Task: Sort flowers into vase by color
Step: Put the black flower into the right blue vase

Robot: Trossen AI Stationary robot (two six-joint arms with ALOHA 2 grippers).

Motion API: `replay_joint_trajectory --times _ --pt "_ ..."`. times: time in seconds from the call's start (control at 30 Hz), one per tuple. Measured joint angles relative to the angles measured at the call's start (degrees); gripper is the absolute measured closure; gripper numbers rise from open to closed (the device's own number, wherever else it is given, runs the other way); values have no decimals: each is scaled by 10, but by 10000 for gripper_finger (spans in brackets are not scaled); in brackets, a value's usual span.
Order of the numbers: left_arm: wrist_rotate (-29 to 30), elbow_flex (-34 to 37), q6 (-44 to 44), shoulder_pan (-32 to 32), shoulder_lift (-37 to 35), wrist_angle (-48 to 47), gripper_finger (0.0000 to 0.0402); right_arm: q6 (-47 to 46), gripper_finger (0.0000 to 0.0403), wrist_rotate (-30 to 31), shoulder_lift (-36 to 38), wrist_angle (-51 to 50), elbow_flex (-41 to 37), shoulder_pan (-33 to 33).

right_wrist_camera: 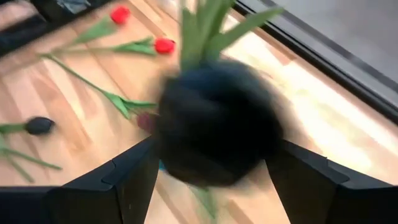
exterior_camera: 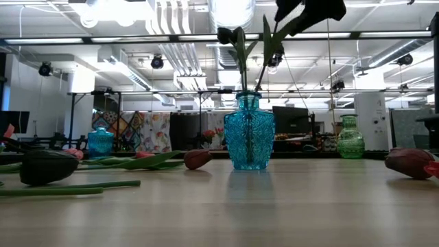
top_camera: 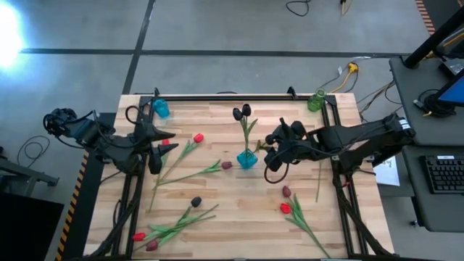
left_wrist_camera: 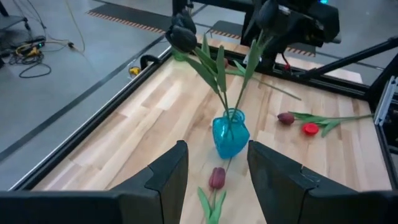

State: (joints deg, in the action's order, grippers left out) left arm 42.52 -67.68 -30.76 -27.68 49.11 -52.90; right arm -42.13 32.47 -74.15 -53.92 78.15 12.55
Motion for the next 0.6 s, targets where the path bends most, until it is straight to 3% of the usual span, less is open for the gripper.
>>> replay_joint_trajectory --times 0.2,0.6 --pt "0 0 -13 0 -2 -16 249 1 126 5 0 -70 38 -2" --pt "-9 -1 -23 0 -1 -18 249 48 126 65 0 -110 139 -2"
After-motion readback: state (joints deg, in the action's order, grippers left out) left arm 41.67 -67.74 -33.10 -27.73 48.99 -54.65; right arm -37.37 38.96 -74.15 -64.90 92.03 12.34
